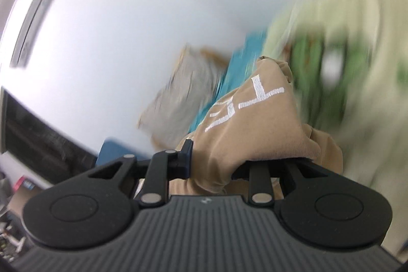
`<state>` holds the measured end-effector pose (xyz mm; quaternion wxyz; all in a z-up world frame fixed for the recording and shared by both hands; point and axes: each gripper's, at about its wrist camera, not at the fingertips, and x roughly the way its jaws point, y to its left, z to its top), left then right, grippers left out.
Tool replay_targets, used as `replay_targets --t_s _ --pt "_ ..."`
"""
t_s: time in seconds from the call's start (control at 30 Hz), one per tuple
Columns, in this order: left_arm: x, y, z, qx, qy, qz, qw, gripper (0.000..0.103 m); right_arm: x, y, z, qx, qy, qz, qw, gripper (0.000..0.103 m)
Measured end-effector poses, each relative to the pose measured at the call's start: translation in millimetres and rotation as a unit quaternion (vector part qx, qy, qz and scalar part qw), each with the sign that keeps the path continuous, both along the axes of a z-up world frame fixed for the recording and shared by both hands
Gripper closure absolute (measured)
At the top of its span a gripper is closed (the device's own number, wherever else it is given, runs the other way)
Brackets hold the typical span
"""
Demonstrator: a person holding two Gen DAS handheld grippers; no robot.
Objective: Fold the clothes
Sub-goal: 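Carry the folded shirt with both grippers onto the pale green blanket, then set the shirt down on the blanket and open both grippers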
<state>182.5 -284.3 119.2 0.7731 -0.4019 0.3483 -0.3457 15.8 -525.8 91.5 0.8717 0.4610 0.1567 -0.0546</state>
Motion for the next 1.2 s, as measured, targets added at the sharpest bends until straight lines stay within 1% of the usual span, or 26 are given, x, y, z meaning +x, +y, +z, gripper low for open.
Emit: replay_targets --t_s 0.1,0.2,0.27,0.33,0.4,0.47,0.53,0.63,0.7,0.77,0.8,0.83,0.87,0.9,0.93,0.97,1.03,1.07,1.1,1.13,1.2 --pt "26 -84 11 -0.026 -0.012 -0.041 0.9987 0.084 -1 -50 23 -0.041 -0.011 -0.038 0.998 0.074" --pt "36 -153 13 -0.033 -0.046 -0.074 0.9957 0.083 -3 -101 46 -0.082 -0.022 -0.076 0.993 0.074" --pt "40 -186 1 -0.024 -0.063 -0.097 0.993 0.083 -4 -134 61 -0.11 -0.03 -0.102 0.988 0.074" --pt "38 -203 -22 -0.014 -0.069 -0.119 0.9904 0.083 -5 -165 73 -0.135 -0.035 -0.125 0.982 0.074" --pt "30 -205 -50 0.002 -0.065 -0.138 0.9882 0.083 -14 -162 48 -0.142 -0.019 -0.126 0.982 0.074" --pt "20 -201 -75 0.034 -0.069 -0.16 0.9841 0.083 -24 -159 22 -0.148 -0.003 -0.128 0.981 0.074" --pt "12 -193 -100 0.063 -0.071 -0.18 0.979 0.083 -36 -147 -6 -0.136 0.017 -0.123 0.983 0.074" --pt "5 -179 -134 0.076 -0.051 -0.194 0.9768 0.082 -53 -125 -45 -0.123 0.046 -0.12 0.984 0.074" --pt "1 -176 -149 0.096 -0.052 -0.191 0.9755 0.078 -61 -114 -65 -0.106 0.064 -0.123 0.985 0.074" --pt "-1 -174 -159 0.122 -0.065 -0.188 0.9723 0.069 -62 -111 -80 -0.086 0.083 -0.123 0.985 0.073" --pt "-2 -175 -158 0.131 -0.072 -0.187 0.971 0.066 -62 -110 -86 -0.075 0.091 -0.124 0.985 0.071" --pt "-4 -175 -158 0.14 -0.078 -0.185 0.9696 0.057 -63 -110 -88 -0.064 0.093 -0.129 0.985 0.069" --pt "-6 -177 -155 0.151 -0.086 -0.185 0.9672 0.043 -63 -111 -89 -0.052 0.095 -0.133 0.985 0.067" --pt "-7 -177 -147 0.169 -0.096 -0.185 0.9634 0.036 -64 -111 -86 -0.041 0.104 -0.135 0.985 0.062" --pt "-8 -175 -136 0.186 -0.108 -0.183 0.9594 0.022 -65 -111 -84 -0.029 0.113 -0.137 0.984 0.058" --pt "-10 -174 -126 0.201 -0.121 -0.179 0.9553 0.017 -67 -110 -81 -0.02 0.127 -0.139 0.982 0.058" --pt "-16 -170 -109 0.222 -0.14 -0.175 0.9489 0.015 -74 -107 -71 -0.008 0.151 -0.145 0.978 0.057" --pt "-22 -166 -100 0.23 -0.146 -0.17 0.9468 0.009 -79 -104 -66 -0.005 0.161 -0.148 0.976 0.057" --pt "-31 -160 -88 0.237 -0.151 -0.163 0.9457 0.006 -84 -100 -61 -0.003 0.17 -0.151 0.974 0.057" --pt "-42 -152 -76 0.242 -0.16 -0.155 0.9444 0.001 -89 -96 -54 -0.007 0.173 -0.15 0.973 0.057" --pt "-66 -133 -52 0.244 -0.192 -0.141 0.9402 0.0 -100 -88 -38 -0.03 0.171 -0.145 0.974 0.057"
